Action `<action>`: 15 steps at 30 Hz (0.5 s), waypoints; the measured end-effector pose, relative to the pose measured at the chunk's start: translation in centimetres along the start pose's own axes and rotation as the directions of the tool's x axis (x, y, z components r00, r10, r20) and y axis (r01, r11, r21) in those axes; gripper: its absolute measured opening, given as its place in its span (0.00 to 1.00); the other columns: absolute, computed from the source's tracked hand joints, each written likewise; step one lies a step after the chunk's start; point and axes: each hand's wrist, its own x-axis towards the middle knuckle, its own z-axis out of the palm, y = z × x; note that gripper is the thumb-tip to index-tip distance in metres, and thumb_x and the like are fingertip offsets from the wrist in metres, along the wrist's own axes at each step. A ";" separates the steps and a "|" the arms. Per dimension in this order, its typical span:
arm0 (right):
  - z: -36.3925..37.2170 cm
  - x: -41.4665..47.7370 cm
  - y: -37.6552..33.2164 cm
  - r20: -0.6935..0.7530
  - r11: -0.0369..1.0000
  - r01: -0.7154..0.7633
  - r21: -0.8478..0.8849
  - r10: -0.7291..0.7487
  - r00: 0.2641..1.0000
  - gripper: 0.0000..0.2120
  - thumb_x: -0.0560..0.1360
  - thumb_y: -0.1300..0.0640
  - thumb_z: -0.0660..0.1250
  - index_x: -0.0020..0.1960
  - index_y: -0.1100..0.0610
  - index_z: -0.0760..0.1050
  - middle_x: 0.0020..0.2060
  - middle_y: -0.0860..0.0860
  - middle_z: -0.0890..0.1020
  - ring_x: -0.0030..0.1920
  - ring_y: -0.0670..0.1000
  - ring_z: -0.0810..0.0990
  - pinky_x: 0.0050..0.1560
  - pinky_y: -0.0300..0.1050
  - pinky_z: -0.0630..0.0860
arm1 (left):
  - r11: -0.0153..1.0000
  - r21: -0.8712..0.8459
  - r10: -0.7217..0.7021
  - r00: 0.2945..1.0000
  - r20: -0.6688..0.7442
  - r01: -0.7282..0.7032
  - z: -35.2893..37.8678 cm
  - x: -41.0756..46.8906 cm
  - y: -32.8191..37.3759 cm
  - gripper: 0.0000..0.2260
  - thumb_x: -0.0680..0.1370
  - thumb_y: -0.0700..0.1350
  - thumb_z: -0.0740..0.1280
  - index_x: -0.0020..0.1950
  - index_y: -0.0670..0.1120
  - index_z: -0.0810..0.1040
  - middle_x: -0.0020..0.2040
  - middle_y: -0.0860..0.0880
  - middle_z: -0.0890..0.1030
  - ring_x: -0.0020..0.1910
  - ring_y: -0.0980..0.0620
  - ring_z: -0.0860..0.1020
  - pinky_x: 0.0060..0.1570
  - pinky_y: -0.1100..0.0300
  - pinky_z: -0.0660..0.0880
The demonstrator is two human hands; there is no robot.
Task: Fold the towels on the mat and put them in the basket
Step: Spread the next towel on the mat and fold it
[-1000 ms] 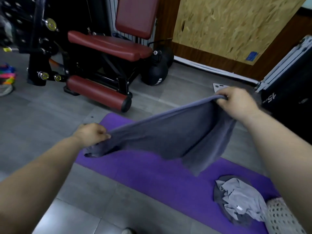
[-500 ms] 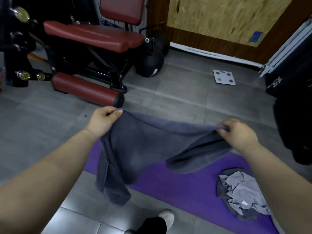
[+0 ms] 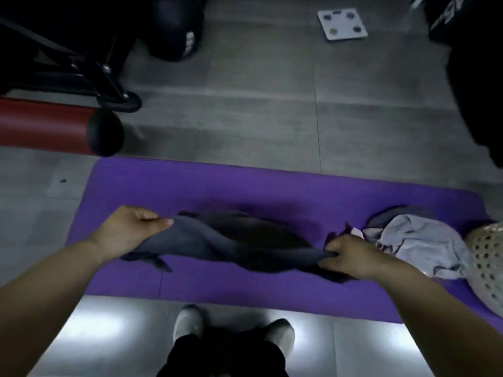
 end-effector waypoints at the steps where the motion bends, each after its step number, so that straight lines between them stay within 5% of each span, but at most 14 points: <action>1: 1.1 2.0 0.5 0.060 1.000 -0.016 0.019 0.015 0.998 0.20 0.74 0.51 0.65 0.27 0.54 0.64 0.18 0.48 0.70 0.28 0.47 0.70 0.30 0.37 0.66 | 0.998 0.060 -0.004 0.998 0.056 0.000 0.9 2.0 -0.9 0.18 0.74 0.40 0.68 0.24 0.44 0.71 0.15 0.55 0.70 0.19 0.65 0.70 0.25 0.74 0.65; 6: 3.8 13.6 3.2 0.110 1.000 -0.026 -0.005 0.026 0.994 0.14 0.74 0.52 0.64 0.33 0.57 0.71 0.29 0.49 0.70 0.31 0.43 0.68 0.32 0.36 0.65 | 0.972 0.232 -0.013 0.990 0.142 -0.021 5.0 14.2 -6.2 0.14 0.73 0.46 0.69 0.30 0.40 0.79 0.26 0.48 0.77 0.27 0.59 0.72 0.29 0.72 0.66; 10: 5.8 24.8 5.1 -0.189 0.993 -0.108 -0.039 0.099 0.977 0.17 0.73 0.51 0.66 0.30 0.55 0.64 0.29 0.49 0.68 0.37 0.50 0.71 0.31 0.35 0.64 | 0.939 0.324 0.155 0.982 -0.106 -0.114 10.6 23.5 -9.6 0.15 0.75 0.48 0.66 0.35 0.39 0.79 0.39 0.37 0.80 0.41 0.45 0.77 0.41 0.60 0.69; 13: 7.0 32.4 6.2 -0.540 0.979 -0.154 0.134 0.202 0.817 0.10 0.72 0.51 0.67 0.43 0.56 0.70 0.45 0.54 0.74 0.55 0.57 0.74 0.49 0.44 0.70 | 0.911 0.384 0.284 0.906 -0.314 -0.152 15.0 29.8 -10.8 0.16 0.79 0.46 0.59 0.44 0.35 0.78 0.48 0.32 0.78 0.52 0.36 0.76 0.50 0.51 0.70; 15: 8.0 36.5 7.5 -0.692 0.981 -0.139 0.132 0.192 0.696 0.22 0.72 0.51 0.67 0.62 0.57 0.67 0.59 0.58 0.72 0.64 0.59 0.68 0.59 0.50 0.67 | 0.909 0.399 0.296 0.859 -0.418 -0.119 18.2 33.9 -11.3 0.15 0.80 0.45 0.57 0.59 0.37 0.76 0.61 0.34 0.74 0.61 0.35 0.71 0.60 0.50 0.67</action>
